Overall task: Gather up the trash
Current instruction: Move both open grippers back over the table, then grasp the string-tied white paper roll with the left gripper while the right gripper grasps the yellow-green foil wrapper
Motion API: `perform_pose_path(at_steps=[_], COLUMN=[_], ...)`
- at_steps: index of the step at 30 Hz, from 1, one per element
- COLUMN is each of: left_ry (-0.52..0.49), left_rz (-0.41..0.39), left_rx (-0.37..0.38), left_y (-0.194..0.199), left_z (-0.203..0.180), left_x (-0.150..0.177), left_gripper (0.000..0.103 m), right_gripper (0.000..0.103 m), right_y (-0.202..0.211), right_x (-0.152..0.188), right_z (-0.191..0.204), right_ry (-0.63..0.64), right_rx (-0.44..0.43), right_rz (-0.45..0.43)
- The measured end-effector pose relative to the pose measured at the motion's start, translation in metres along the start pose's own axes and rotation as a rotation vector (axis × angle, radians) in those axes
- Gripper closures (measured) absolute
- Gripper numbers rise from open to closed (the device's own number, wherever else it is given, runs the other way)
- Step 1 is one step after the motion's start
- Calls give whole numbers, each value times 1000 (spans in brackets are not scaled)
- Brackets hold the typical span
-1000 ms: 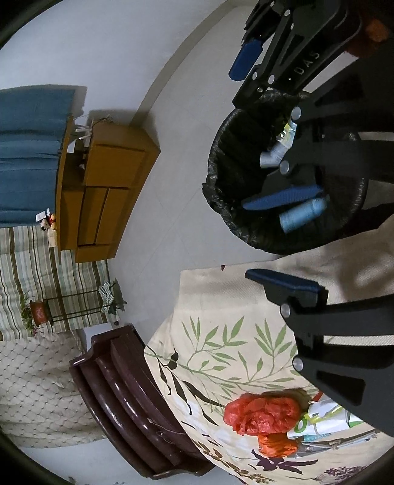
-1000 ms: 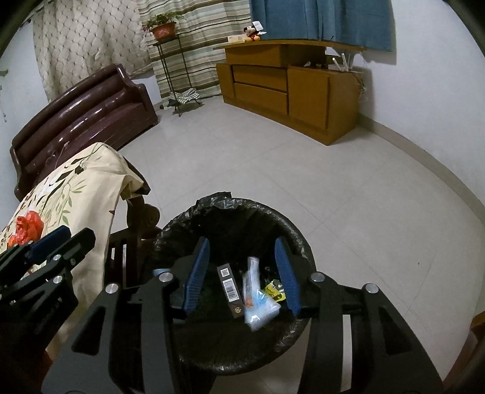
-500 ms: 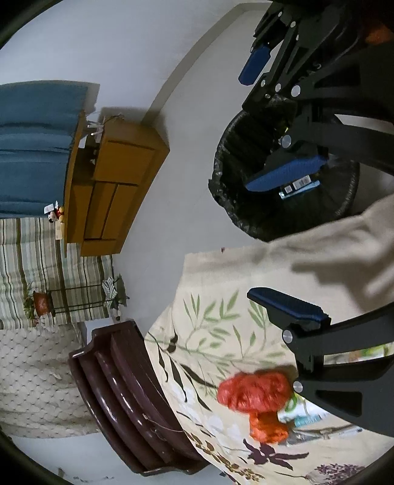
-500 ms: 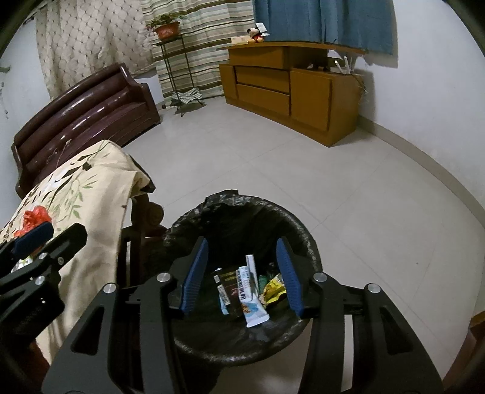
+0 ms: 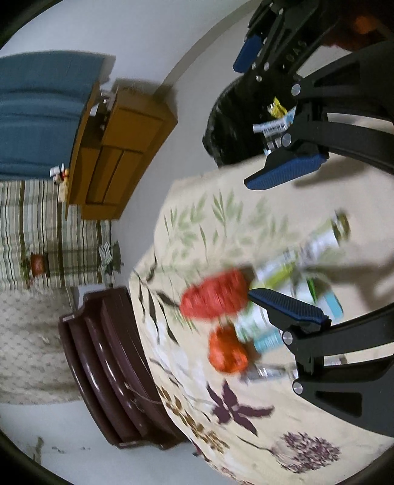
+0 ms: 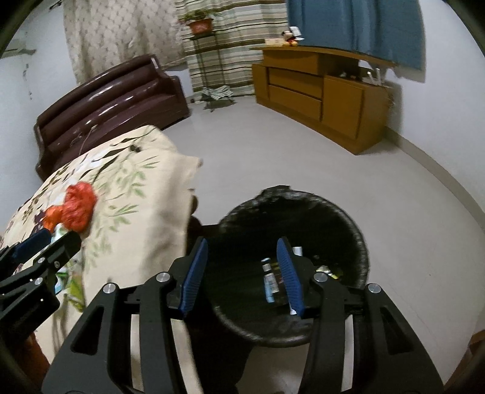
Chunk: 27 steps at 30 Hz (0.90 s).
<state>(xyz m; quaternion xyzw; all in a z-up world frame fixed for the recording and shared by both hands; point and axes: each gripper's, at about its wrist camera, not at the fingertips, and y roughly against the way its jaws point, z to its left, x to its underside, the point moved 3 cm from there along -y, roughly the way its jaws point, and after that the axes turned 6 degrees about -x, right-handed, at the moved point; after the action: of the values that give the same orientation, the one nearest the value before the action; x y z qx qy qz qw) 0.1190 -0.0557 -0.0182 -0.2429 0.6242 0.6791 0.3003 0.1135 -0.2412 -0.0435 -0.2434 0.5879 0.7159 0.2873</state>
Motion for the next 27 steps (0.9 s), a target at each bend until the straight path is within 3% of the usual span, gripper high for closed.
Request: perform_pose_path(at_steps=[15, 25, 27], left_ry=[152, 227, 205], left_rz=[72, 153, 151], left_rx=[-157, -135, -134], left_y=[-12, -32, -32], left_z=[106, 133, 132], left_x=[32, 44, 43], left_gripper=[37, 37, 45], right_gripper=[57, 57, 57], right_y=[-5, -12, -13], right_x=[10, 16, 16], right_z=[77, 100, 102], right_ry=[109, 139, 143], right_rx=[-86, -101, -102], right_rz=[38, 60, 65])
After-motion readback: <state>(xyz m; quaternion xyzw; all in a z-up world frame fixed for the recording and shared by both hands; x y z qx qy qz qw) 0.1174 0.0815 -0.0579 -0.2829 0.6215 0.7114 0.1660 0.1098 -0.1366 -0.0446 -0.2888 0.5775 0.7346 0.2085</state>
